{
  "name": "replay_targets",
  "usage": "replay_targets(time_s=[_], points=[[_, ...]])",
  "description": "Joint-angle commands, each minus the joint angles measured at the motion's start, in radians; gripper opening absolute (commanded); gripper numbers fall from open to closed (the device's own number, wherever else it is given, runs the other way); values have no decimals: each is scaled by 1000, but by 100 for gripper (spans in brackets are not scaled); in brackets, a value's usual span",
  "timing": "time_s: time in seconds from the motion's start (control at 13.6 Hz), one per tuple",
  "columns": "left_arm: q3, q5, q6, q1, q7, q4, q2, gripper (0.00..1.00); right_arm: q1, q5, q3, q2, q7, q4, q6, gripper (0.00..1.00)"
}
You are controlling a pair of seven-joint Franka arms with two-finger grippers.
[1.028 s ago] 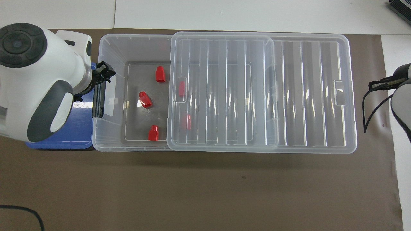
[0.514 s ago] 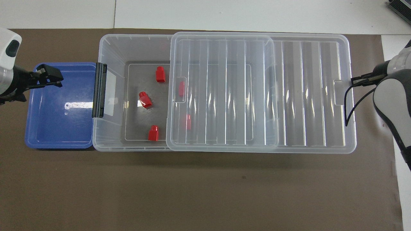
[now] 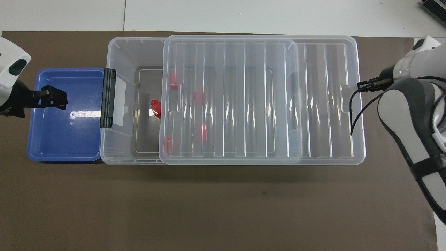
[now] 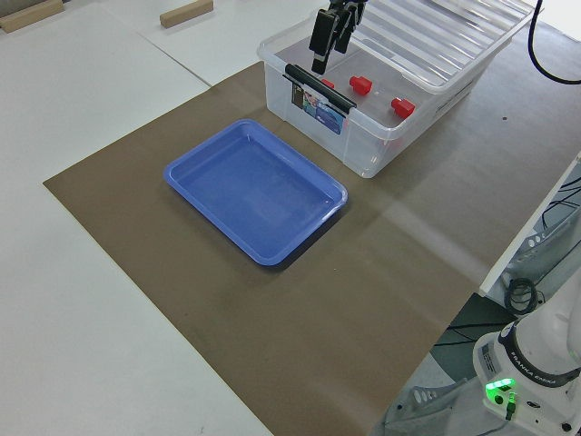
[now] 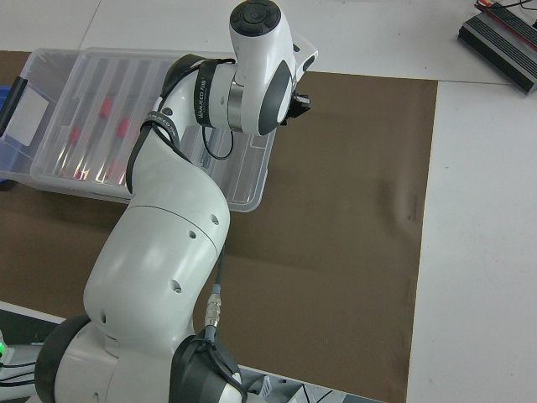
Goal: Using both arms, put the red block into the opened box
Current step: 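Slide the clear lid back over the box with the right gripper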
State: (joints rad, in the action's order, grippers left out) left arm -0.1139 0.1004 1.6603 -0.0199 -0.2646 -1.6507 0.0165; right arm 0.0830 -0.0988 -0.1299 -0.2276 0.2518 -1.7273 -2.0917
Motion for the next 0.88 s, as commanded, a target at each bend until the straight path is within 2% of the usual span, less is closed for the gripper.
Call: replay_targets(time_s=[0.0, 0.81], points=[[-10, -28, -40, -5, 27, -9, -20, 100, 29, -25, 0, 1, -35, -21, -31, 0], [-13, -28, -27, 0, 30, -6, -23, 100, 161, -25, 0, 8, -219, -34, -31, 0]])
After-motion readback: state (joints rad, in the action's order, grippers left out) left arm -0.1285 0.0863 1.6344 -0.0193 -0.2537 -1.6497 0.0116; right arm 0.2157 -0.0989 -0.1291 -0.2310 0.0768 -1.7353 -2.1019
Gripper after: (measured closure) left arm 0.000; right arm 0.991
